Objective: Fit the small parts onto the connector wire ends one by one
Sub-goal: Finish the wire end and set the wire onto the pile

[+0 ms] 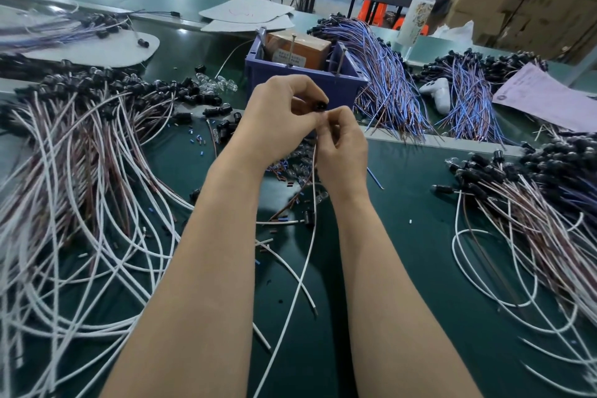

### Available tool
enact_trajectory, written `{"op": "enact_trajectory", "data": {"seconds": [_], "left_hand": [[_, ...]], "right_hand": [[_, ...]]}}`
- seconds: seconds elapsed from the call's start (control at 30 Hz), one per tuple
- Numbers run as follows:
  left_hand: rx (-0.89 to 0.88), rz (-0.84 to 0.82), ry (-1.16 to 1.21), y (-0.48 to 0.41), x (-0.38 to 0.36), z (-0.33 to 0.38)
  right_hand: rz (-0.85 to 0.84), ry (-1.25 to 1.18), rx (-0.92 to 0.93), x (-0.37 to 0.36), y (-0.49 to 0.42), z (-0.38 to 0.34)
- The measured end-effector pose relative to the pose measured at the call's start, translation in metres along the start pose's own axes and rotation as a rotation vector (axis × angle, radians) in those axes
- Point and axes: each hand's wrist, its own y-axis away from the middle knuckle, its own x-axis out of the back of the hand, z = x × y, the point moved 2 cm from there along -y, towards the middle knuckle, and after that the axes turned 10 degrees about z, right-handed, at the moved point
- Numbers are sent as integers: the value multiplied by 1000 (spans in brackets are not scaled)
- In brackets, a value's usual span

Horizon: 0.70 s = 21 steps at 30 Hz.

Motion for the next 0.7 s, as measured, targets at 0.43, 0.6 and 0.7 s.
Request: {"op": "enact_trajectory", "data": {"seconds": [0.43, 0.6, 0.7], "left_hand": [[55, 91, 4, -5, 6, 1], [103, 80, 64, -3, 6, 5], [101, 64, 41, -3, 5, 3]], "right_hand": [[22, 200, -111, 37, -34, -15], [-165, 602, -258, 50, -35, 1], [-360, 654, -367, 44, -26, 7]]}}
